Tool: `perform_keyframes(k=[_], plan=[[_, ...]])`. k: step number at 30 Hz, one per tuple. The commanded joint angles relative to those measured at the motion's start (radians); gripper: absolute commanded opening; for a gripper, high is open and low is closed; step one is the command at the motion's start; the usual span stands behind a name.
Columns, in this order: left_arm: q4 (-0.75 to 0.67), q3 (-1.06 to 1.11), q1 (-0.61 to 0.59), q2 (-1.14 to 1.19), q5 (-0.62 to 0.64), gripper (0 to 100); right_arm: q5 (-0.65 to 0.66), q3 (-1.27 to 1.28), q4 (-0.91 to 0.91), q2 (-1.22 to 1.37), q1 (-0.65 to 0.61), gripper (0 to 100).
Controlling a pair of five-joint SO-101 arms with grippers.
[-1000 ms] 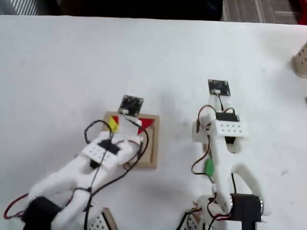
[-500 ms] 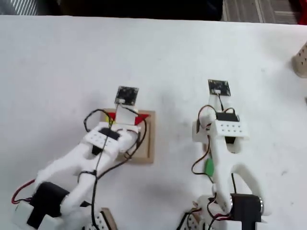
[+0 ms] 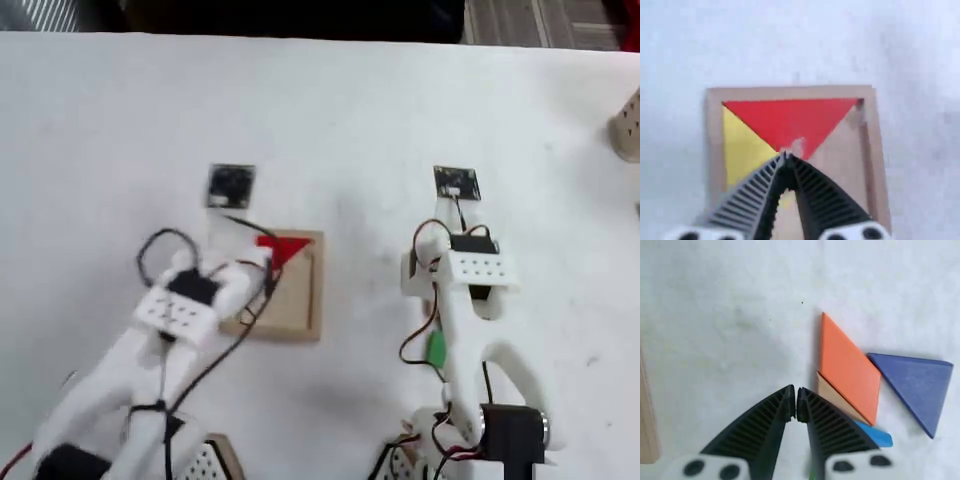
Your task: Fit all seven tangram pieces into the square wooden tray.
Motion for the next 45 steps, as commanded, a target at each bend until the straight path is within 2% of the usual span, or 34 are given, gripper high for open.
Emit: perform_keyframes(k=[1, 4, 8, 10, 13, 17, 19, 23, 26, 33, 39, 45], plan=[[-0.066, 0.005, -0.139, -0.07, 0.005, 2, 0.008, -0.005, -0.015, -0.007, 0.005, 2.2], [-0.044, -0.021, -0.194, -0.031, 0.005, 6, 0.006, -0.003, -0.015, -0.007, 0.007, 2.2], [0.011, -0.11, -0.223, 0.104, 0.011, 19, 0.006, -0.003, -0.015, -0.007, 0.008, 2.2], [0.015, -0.166, -0.24, 0.208, 0.012, 22, 0.008, -0.003, -0.015, -0.007, 0.008, 2.2], [0.015, -0.275, -0.286, 0.38, 0.014, 18, 0.008, -0.003, -0.015, -0.007, 0.008, 2.2], [0.015, -0.416, -0.361, 0.561, 0.014, 1, 0.011, -0.003, -0.015, -0.007, 0.008, 2.2], [0.023, -0.45, -0.38, 0.605, 0.017, 4, 0.011, -0.003, -0.015, -0.007, 0.008, 2.2], [0.06, -0.46, -0.378, 0.61, 0.06, 2, 0.012, -0.003, -0.015, -0.007, 0.008, 2.2], [0.095, -0.454, -0.341, 0.615, 0.043, 2, 0.012, -0.003, -0.015, -0.007, 0.008, 2.2], [0.338, -0.453, -0.168, 0.618, 0.035, 2, 0.012, -0.003, -0.015, -0.007, 0.008, 2.2], [0.284, -0.417, -0.122, 0.611, 0.106, 2, 0.012, -0.003, -0.015, -0.007, 0.005, 2.2], [0.21, -0.419, -0.051, 0.611, 0.121, 2, 0.012, -0.003, -0.015, -0.007, 0.004, 2.2]])
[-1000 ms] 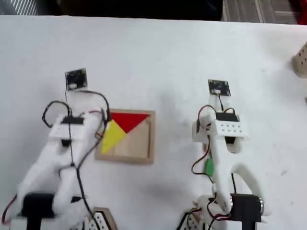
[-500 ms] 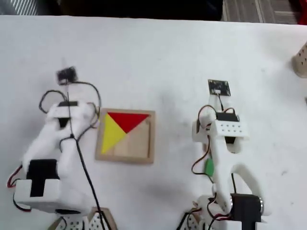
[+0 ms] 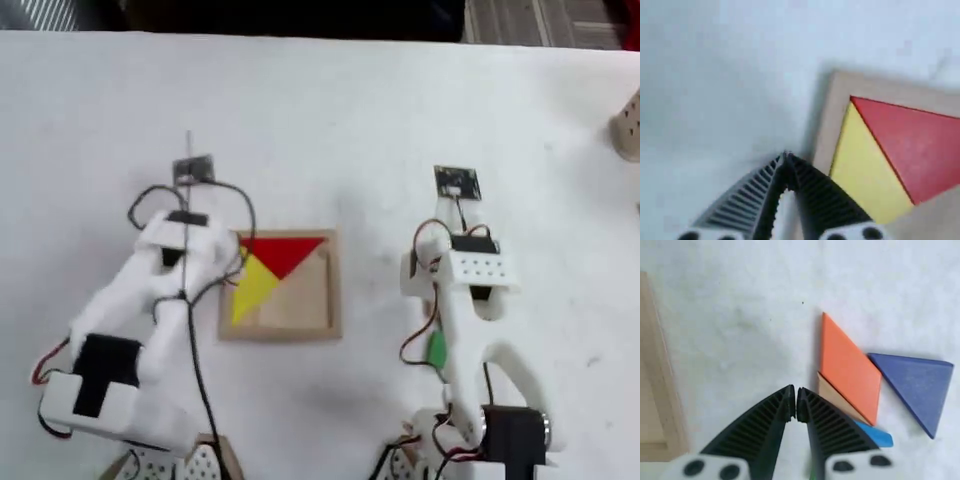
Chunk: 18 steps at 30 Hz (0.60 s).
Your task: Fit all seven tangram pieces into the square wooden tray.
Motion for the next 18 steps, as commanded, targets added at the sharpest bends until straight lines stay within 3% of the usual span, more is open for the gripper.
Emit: perform_keyframes(k=[1, 5, 7, 10, 13, 18], plan=[[-0.064, 0.0, 0.07, -0.007, 0.012, 2, 0.012, -0.003, -0.015, -0.007, 0.004, 2.2], [-0.072, 0.0, 0.07, -0.008, 0.012, 2, 0.021, -0.008, -0.013, -0.01, 0.005, 2.2], [-0.072, -0.002, 0.065, -0.01, 0.012, 2, 0.098, -0.009, 0.002, -0.018, 0.004, 2.2], [-0.071, -0.002, 0.019, -0.027, 0.006, 2, 0.206, -0.058, 0.113, -0.027, 0.008, 1.9], [-0.071, 0.005, -0.058, -0.084, -0.005, 2, 0.229, -0.138, 0.24, -0.061, 0.065, 2.1], [-0.064, 0.021, -0.127, -0.165, -0.219, 3, 0.233, -0.249, 0.308, -0.093, 0.259, 2.2]])
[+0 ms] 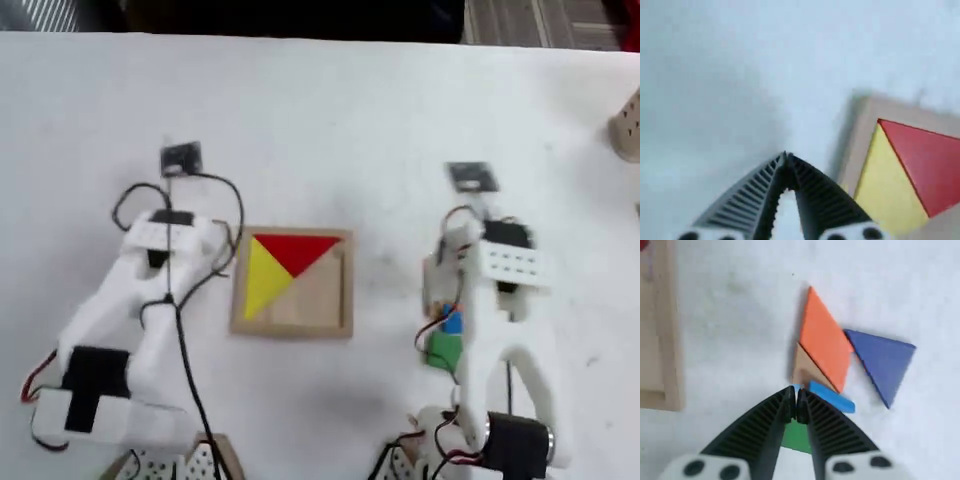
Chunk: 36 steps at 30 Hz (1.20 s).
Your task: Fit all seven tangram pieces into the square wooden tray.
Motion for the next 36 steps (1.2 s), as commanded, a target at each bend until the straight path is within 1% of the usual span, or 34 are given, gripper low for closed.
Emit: perform_keyframes(k=[1, 3, 5, 6, 9, 11, 13, 15, 19, 23, 25, 27, 30, 33, 36], plan=[[-0.025, 0.023, -0.027, -0.088, -0.183, 3, 0.017, -0.11, 0.031, -0.042, 0.154, 2.2], [-0.025, 0.032, -0.025, -0.107, -0.276, 3, 0.017, -0.147, 0.031, -0.042, 0.242, 2.2], [-0.025, 0.037, -0.025, -0.117, -0.345, 3, 0.02, -0.17, 0.031, -0.042, 0.309, 2.2], [-0.025, 0.037, -0.025, -0.12, -0.371, 3, 0.041, -0.175, 0.035, -0.042, 0.332, 2.2], [-0.025, 0.037, -0.024, -0.119, -0.404, 3, 0.132, -0.17, 0.065, -0.041, 0.36, 2.4], [-0.025, 0.037, -0.022, -0.117, -0.402, 3, 0.141, -0.17, 0.094, -0.041, 0.357, 5.2], [-0.026, 0.032, -0.022, -0.117, -0.402, 3, 0.141, -0.17, 0.099, -0.041, 0.332, 9.1], [-0.026, 0.032, -0.022, -0.117, -0.402, 3, 0.143, -0.17, 0.096, -0.041, 0.282, 12.0], [-0.066, 0.04, -0.031, -0.117, -0.402, 3, 0.143, -0.157, 0.067, -0.039, 0.163, 12.8], [-0.075, 0.04, -0.058, -0.116, -0.4, 3, 0.153, -0.098, -0.045, -0.039, 0.056, 12.8], [-0.078, 0.035, -0.074, -0.116, -0.4, 3, 0.198, -0.057, -0.125, -0.031, 0.024, 12.9], [-0.103, 0.04, -0.077, -0.116, -0.4, 3, 0.265, -0.038, -0.183, 0.001, -0.002, 12.9], [-0.109, 0.041, -0.079, -0.116, -0.4, 3, 0.322, -0.037, -0.242, 0.09, -0.015, 12.8], [-0.11, 0.049, -0.076, -0.116, -0.4, 3, 0.334, -0.037, -0.305, 0.186, -0.012, 12.7], [-0.11, 0.049, -0.076, -0.116, -0.4, 3, 0.334, -0.037, -0.328, 0.268, -0.012, 12.7]])
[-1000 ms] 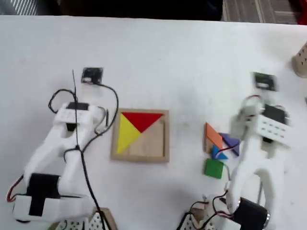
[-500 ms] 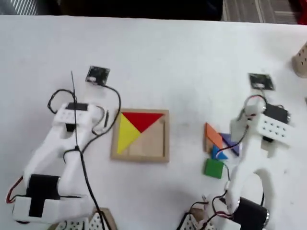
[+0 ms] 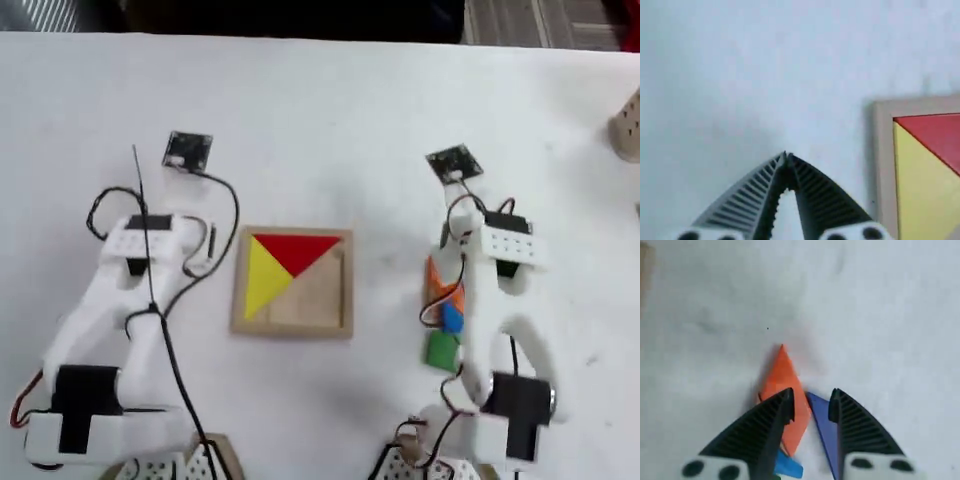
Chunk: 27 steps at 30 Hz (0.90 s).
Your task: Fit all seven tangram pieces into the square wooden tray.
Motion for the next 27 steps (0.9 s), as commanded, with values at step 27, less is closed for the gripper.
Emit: perform_keyframes(k=[27], plan=[[-0.058, 0.011, -0.005, -0.044, -0.008, 3, 0.011, -0.164, 0.166, 0.093, -0.148, 13.1]])
